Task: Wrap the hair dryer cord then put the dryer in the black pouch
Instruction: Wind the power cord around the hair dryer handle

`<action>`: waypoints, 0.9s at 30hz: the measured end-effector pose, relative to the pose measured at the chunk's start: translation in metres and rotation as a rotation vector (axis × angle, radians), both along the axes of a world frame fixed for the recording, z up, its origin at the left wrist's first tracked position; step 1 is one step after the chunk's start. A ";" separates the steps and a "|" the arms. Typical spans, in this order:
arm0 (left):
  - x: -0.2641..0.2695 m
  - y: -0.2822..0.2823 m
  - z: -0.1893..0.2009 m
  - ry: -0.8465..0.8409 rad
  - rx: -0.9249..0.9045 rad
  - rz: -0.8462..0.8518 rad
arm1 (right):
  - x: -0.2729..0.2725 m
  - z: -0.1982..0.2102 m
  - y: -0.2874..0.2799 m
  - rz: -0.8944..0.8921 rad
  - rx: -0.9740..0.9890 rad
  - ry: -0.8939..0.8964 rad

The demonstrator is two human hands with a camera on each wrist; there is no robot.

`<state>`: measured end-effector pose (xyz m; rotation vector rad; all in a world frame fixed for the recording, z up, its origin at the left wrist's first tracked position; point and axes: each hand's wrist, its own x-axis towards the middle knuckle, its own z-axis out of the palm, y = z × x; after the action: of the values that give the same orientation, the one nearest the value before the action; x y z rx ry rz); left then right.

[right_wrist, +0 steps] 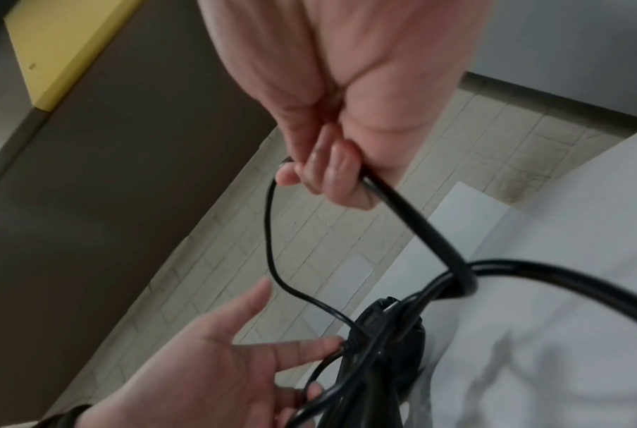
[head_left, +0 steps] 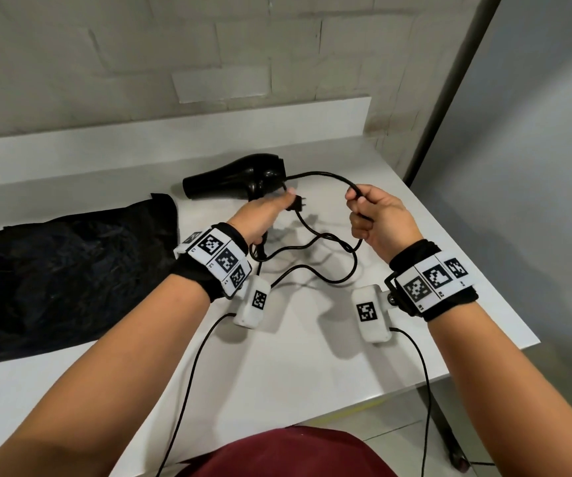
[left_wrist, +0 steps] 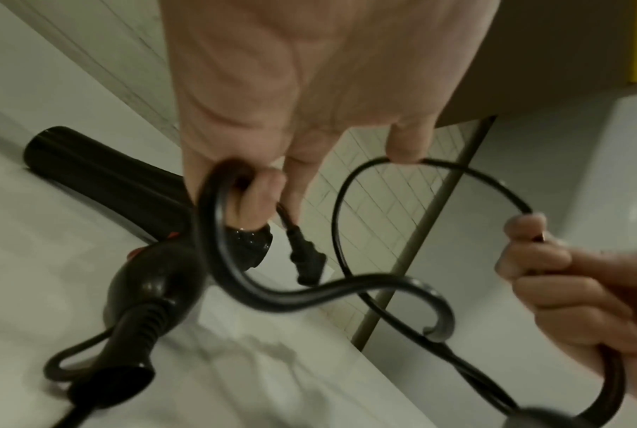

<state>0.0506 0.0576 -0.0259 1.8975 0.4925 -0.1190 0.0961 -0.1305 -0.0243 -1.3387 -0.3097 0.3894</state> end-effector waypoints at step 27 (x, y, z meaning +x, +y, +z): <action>0.016 -0.008 0.014 0.117 -0.654 0.196 | 0.002 -0.013 0.010 0.195 -0.487 -0.246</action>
<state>0.0666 0.0500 -0.0123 1.2023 0.6266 -0.2318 0.0977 -0.1207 -0.0370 -1.8470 -0.5785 0.4829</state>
